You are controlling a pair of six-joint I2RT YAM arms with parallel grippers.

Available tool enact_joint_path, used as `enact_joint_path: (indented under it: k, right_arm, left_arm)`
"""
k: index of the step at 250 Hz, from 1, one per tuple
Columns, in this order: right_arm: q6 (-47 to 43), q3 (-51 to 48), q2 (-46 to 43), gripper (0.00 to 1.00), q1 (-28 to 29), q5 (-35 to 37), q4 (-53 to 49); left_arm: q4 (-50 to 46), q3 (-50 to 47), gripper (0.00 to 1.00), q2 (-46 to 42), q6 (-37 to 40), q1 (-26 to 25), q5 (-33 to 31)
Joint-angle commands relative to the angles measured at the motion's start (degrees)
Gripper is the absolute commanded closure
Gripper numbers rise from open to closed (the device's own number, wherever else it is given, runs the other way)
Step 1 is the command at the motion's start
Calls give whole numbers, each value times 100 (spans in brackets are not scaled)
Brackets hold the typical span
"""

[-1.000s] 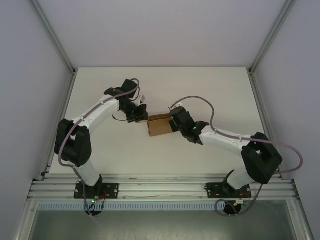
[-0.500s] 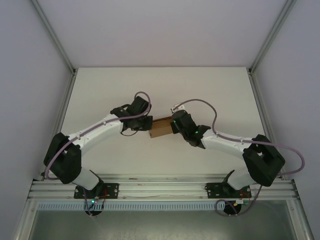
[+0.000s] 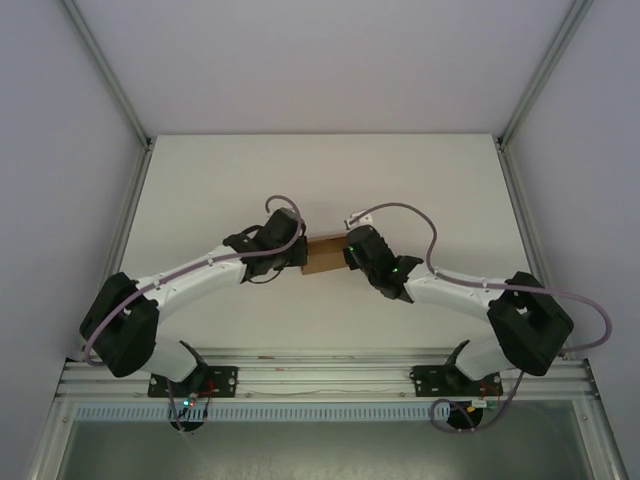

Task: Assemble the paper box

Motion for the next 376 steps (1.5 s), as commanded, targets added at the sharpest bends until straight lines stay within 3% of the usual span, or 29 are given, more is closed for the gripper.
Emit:
enact_joint_path:
  k: [1,25,79,134,171,216,251,297,342,376]
  right_arm:
    - [89,68,-296,73,134,-267,-805]
    - [6,150,-623,55,117,-380,-998]
    - [73,226,-1230,28,-113,-601,-1025]
    - [767,877,-753,27,-895,-1320,-1295]
    - [1123,1214,-102,33,-1163,-1343,-1622]
    - [1275,933,215,38,-1209,-1484,-1491]
    - [1445,572,244,47,-1211,-1485,-1367]
    - [1749,198,335,53,-1206,-1755,-1067]
    - [1978,30,337,61,-1205,-1787,-1034]
    - [2100,-141,178,63,-1211,-1763,-958]
  left_arm:
    - [-617,-262,100,425,-20,-95,52]
    - [-661,-171,100,433,71,-93,-8]
    - [-648,-84,100,475,232,-94,-9]
    - [-646,-52,100,474,341,-94,22]
    - [-651,-42,100,432,387,-94,-14]
    - [-723,84,100,372,535,-93,-9]
    - [-780,211,71,260,941,-94,160]
    - [-1114,541,41,216,1647,-93,662]
    - [-1536,792,22,205,1996,-91,669]
    - [-1398,832,6,169,2075,-94,1252]
